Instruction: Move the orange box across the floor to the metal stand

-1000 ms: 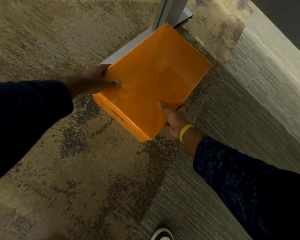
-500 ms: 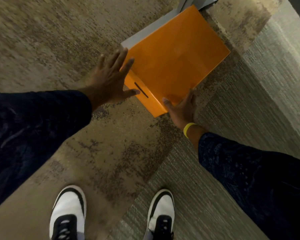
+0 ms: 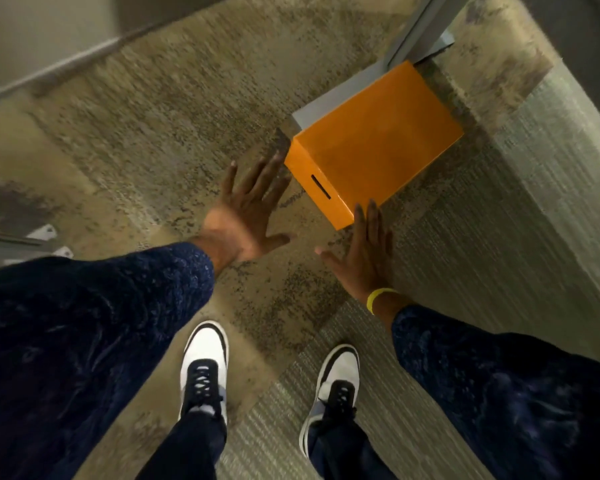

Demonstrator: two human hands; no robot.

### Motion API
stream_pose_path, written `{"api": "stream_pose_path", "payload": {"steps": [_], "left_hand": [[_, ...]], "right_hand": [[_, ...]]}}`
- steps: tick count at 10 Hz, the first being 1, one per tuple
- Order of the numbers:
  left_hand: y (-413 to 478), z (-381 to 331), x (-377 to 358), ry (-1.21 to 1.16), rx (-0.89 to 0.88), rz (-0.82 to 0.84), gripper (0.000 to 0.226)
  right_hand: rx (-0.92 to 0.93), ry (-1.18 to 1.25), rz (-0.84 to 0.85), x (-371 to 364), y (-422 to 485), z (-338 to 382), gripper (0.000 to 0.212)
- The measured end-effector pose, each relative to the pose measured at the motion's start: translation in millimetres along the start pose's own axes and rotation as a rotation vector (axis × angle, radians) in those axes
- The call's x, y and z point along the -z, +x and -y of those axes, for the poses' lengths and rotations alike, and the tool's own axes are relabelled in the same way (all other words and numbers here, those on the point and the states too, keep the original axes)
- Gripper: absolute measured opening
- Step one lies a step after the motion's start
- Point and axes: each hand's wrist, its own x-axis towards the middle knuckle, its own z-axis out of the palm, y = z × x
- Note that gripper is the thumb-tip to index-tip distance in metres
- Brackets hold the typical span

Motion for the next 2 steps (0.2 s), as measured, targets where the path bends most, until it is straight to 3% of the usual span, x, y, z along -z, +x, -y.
{"api": "stream_pose_path", "payload": {"steps": [2], "left_hand": [[-62.2, -2.3, 79.3, 0.041, -0.002, 0.048, 0.107]], "right_hand": [[-0.037, -0.045, 0.012, 67.6, -64.5, 51.1, 0.107]]}}
